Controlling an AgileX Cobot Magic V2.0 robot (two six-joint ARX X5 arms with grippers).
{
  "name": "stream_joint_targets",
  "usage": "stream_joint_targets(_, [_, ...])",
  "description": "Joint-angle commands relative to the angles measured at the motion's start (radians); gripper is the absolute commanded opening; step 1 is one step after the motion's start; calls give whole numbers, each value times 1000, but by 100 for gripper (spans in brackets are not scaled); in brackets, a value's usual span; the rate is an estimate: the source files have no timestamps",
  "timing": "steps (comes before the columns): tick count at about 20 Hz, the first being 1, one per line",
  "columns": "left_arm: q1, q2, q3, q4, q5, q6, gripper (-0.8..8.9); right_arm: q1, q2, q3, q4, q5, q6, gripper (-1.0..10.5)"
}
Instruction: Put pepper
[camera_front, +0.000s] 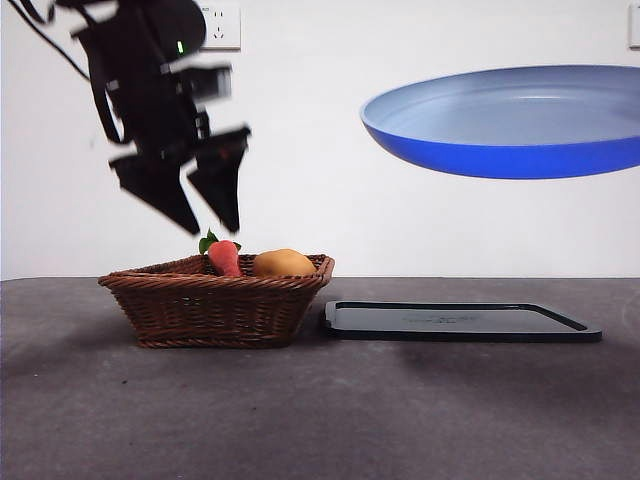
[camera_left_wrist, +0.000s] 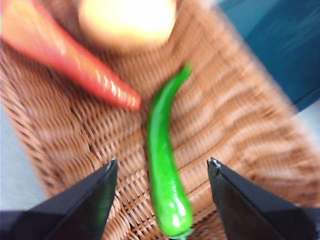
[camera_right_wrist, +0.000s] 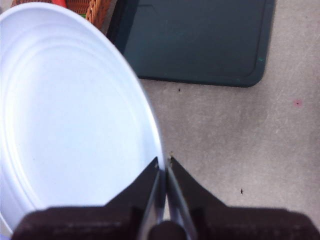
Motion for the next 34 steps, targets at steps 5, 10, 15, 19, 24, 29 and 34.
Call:
stream_joint_targets(5, [-10,137,21,23,-32,30,318,1,3,20,12,-4,17,6])
stream_joint_targets(10, [-13,183,21,37,-32,30,318,1,5,20,13,-3,17,6])
stream_joint_targets(15, [-24,183,21,28,-32,30,229,1,5,20,13,-3,16,6])
stream_joint_targets(19, [-32,183,21,8,-29,28,175,1,5,20,14,-3,16,6])
stream_joint_targets(24, [-34,180,22,7,-28,18,136,1,5,20,14,-3,13,6])
stream_joint_targets(29, [-34,166,68,-55,-28,-2,136,1,5,20,14,-2,13,6])
stream_joint_targets(34, [-37,93,153,-151,-1,-2,135,1,27,20,14,1,18,6])
